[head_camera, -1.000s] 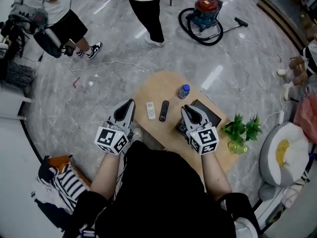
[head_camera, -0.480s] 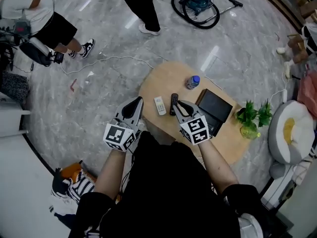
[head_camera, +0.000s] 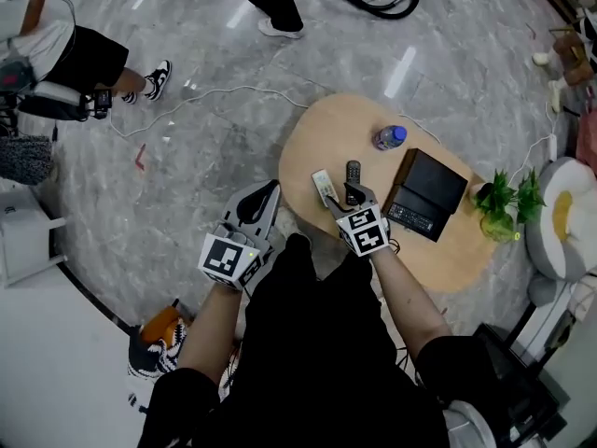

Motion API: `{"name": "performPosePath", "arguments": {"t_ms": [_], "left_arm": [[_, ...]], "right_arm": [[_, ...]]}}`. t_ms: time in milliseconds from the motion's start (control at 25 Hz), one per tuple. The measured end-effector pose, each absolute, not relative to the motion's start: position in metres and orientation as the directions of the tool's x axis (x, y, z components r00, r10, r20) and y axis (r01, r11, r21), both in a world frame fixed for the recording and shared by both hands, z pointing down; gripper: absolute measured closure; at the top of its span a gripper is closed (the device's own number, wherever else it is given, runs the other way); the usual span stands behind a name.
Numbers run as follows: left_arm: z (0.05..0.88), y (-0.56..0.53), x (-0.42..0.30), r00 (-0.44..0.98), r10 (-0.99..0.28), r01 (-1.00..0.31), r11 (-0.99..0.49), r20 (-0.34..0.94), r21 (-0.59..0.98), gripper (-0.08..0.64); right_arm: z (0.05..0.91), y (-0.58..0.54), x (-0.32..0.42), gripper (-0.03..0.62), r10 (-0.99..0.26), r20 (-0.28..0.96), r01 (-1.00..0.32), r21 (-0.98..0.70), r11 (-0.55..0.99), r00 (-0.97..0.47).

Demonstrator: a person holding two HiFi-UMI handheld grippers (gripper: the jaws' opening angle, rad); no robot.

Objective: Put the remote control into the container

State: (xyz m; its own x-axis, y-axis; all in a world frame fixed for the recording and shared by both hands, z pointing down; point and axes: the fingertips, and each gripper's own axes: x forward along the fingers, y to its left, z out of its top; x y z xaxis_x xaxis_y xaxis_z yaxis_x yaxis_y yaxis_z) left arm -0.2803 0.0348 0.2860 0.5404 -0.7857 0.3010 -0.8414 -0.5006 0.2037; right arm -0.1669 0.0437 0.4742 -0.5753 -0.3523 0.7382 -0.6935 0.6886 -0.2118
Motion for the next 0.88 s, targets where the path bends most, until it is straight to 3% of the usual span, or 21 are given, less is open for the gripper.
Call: {"name": "performPosePath", "arguments": {"t_ms": [360,880], "left_arm": [[0.326,0.021,-0.312,0.579,-0.746,-0.815,-0.530,0.329,0.233,0.552],[0.385,0.036,-0.358,0.563,-0.709,-0.826,-0.484,0.425,0.288,0.552]], "right_arm": [[0.585,0.041,-0.187,0.344,-0.300,0.859,-0.796,-0.183,0.577,-0.415],[0.683,0.040,-0.196,0.304,-0.186,0.942,-0.823,-0.137,0.551,-0.281]]}}
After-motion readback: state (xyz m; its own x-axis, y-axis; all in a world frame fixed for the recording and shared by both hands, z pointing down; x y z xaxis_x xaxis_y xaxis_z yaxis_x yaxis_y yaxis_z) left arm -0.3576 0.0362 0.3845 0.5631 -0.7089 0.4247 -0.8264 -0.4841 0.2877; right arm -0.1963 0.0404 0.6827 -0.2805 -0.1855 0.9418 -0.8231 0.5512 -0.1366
